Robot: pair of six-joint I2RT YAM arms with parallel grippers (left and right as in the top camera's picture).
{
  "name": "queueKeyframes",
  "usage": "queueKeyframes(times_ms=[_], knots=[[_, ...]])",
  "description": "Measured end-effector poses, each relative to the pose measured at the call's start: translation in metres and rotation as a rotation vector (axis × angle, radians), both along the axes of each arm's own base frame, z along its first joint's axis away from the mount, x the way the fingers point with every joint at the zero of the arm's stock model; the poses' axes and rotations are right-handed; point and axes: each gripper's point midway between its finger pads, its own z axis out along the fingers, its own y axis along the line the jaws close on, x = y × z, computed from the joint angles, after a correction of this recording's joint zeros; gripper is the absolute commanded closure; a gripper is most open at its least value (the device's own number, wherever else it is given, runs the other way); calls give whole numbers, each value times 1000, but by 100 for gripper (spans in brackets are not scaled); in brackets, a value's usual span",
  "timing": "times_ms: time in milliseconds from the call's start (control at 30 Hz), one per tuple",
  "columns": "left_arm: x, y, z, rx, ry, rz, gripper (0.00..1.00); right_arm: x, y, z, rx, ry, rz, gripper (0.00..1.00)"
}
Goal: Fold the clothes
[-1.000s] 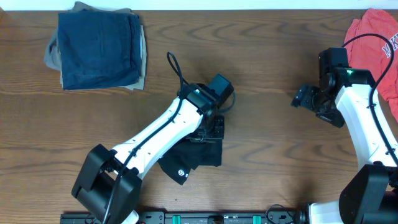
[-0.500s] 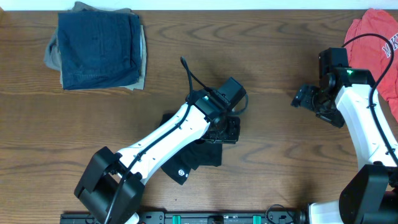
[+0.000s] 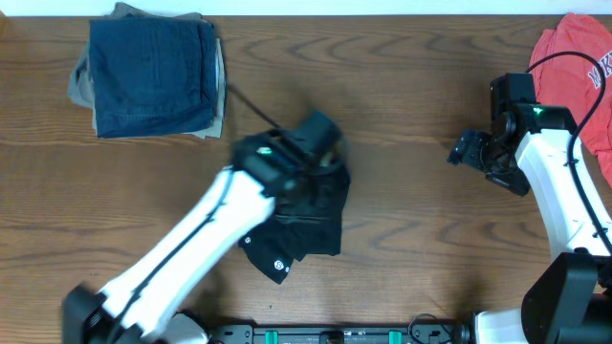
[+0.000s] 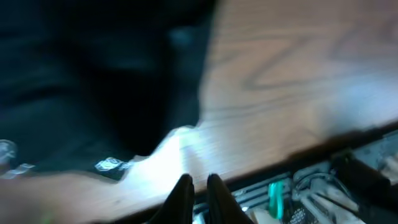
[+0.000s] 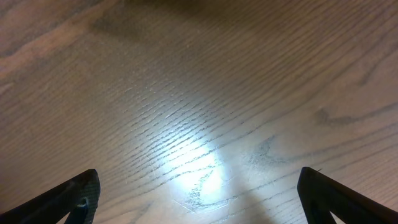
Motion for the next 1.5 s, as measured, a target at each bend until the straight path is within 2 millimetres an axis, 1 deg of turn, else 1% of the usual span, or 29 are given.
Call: queueKeyframes(times_ms=[67, 133, 233, 333, 367, 400, 533, 567, 600, 667, 767, 900, 1033, 1167, 1233, 1333, 1500], knots=[[3, 25, 8, 53, -24, 60, 83, 0, 0, 0, 0, 0, 0, 1], [8, 46, 9, 110, -35, 125, 83, 0, 0, 0, 0, 0, 0, 1], [21, 58, 4, 145, -54, 186, 83, 0, 0, 0, 0, 0, 0, 1], [29, 60, -12, 160, -47, 217, 83, 0, 0, 0, 0, 0, 0, 1], [30, 57, -24, 160, -29, 220, 83, 0, 0, 0, 0, 0, 0, 1], [29, 56, -27, 159, -22, 220, 84, 0, 0, 0, 0, 0, 0, 1], [28, 38, -67, 114, 51, 205, 85, 0, 0, 0, 0, 0, 0, 1], [27, 33, -76, 103, 69, 200, 88, 0, 0, 0, 0, 0, 0, 1], [25, 27, -86, 89, 91, 188, 88, 0, 0, 0, 0, 0, 0, 1], [21, 16, -98, 66, 118, 163, 89, 0, 0, 0, 0, 0, 0, 1], [15, -3, -107, 33, 126, 115, 89, 0, 0, 0, 0, 0, 0, 1], [13, -33, -109, -22, 89, 44, 89, 0, 0, 0, 0, 0, 0, 1], [4, -51, -117, -36, 93, -11, 89, 0, 0, 0, 0, 0, 0, 1], [-6, -57, -137, 0, 131, -40, 89, 0, 0, 0, 0, 0, 0, 1], [-12, -58, -149, 27, 160, -50, 93, 0, 0, 0, 0, 0, 0, 1], [-23, -59, -165, 60, 202, -70, 94, 0, 0, 0, 0, 0, 0, 1], [-32, -63, -165, 60, 214, -95, 94, 0, 0, 0, 0, 0, 0, 1]])
